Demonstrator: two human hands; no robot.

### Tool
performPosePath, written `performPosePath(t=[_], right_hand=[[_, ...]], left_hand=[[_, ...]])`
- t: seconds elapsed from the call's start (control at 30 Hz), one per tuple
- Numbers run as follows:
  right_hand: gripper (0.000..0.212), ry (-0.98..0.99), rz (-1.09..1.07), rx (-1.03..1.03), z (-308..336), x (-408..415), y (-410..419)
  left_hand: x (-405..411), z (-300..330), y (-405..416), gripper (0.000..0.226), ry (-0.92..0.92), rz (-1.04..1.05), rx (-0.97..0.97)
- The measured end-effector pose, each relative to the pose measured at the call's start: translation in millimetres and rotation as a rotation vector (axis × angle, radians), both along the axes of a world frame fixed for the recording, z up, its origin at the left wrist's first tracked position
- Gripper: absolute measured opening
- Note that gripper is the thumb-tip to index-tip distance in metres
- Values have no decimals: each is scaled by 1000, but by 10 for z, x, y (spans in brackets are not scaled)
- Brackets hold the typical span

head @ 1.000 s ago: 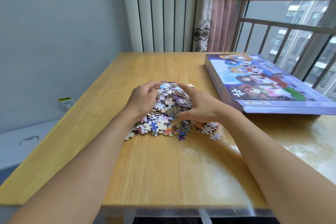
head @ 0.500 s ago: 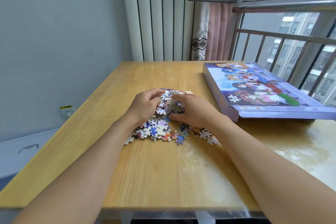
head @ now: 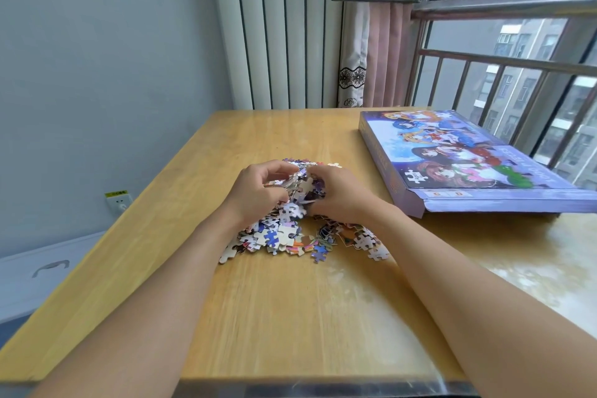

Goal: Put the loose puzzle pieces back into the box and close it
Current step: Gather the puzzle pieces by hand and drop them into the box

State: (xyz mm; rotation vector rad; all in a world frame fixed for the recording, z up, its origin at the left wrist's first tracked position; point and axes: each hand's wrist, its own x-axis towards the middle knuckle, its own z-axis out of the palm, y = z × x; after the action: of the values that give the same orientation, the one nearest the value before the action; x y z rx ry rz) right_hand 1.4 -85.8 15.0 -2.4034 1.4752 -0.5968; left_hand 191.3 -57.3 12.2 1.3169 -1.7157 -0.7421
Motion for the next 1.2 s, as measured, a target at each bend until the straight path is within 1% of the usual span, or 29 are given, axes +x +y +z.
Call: performPosePath(t=[0.13,0.27,0.33,0.43,0.5,0.57,0.67,0.73,0.8,0.83,0.87,0.93,1.03,1.07,1.1,1.2], right_hand=[[59,-110,-25,-26,36,-44,10],[56,-140,-50,-58,19,-57,-16],[49,-154,-64,-72,28,-79,-30],[31,-225,-99,-67,50,-117,-31],[29,-270,-126,-56,75,-148,-33],[31,-268,-136,-16,109,-170,-11],[28,-211,-134,85,162,-167,39],[24,-182,-123,154,205,-148,63],[20,-204,-121,193,282,-147,105],[21,-207,-125,197,330,-168,127],[31,-192,-131,191,384,-198,159],[59,-104,-144,221,472,-277,235],[98,150,-175,393,486,-329,332],[105,209,-194,420,466,-322,340],[105,212,-211,426,453,-308,344],[82,93,-244,414,441,-206,347]], left_hand=[[-1,3,0,47,-9,26,-24],[4,-3,-2,44,-1,52,-42],[8,-2,-5,41,9,65,-55],[5,-10,-21,37,10,74,-64],[5,-24,-34,36,14,80,-68],[7,-32,-43,36,21,86,-72],[4,-37,-52,34,20,87,-65],[3,-39,-49,34,-5,80,-62],[2,-49,-35,34,-59,47,-60],[0,-56,-30,34,-95,23,-65],[-5,-63,-26,33,-137,3,-79],[-22,-81,-32,28,-210,-15,-117],[-40,-104,-52,23,-256,13,-147],[-38,-108,-57,20,-264,21,-152],[-36,-113,-61,18,-271,21,-156],[-42,-117,-57,16,-271,9,-173]])
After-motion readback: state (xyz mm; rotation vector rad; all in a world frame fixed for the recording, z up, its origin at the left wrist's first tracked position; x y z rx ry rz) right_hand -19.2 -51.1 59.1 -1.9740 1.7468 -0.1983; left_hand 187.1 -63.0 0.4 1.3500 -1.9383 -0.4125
